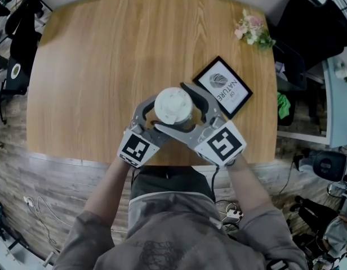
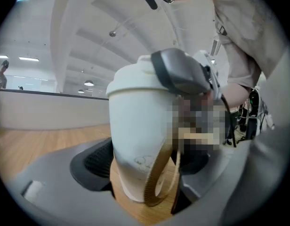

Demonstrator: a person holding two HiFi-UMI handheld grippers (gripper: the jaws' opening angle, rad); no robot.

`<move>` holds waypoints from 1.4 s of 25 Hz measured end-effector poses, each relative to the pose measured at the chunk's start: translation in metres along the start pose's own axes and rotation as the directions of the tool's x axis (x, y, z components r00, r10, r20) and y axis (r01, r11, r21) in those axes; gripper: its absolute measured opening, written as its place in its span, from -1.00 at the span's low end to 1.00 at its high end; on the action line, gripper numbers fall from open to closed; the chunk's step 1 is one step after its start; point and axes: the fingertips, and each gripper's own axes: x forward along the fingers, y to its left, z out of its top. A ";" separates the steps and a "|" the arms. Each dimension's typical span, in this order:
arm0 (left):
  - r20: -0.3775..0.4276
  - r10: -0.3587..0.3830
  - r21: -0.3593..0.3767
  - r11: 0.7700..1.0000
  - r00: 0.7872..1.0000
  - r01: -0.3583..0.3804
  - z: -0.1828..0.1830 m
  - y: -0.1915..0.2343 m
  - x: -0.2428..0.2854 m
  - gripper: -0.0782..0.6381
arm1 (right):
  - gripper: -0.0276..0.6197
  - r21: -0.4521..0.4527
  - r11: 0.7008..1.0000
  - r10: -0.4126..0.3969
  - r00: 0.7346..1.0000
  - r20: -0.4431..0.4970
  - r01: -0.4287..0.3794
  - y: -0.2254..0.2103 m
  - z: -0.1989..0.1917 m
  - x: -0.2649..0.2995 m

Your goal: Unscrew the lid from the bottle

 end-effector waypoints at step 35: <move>0.029 0.014 -0.034 0.999 0.999 -0.013 0.000 0.000 0.001 0.25 | 0.64 0.023 0.952 -0.306 0.951 0.042 0.305 -0.015 -0.001 0.014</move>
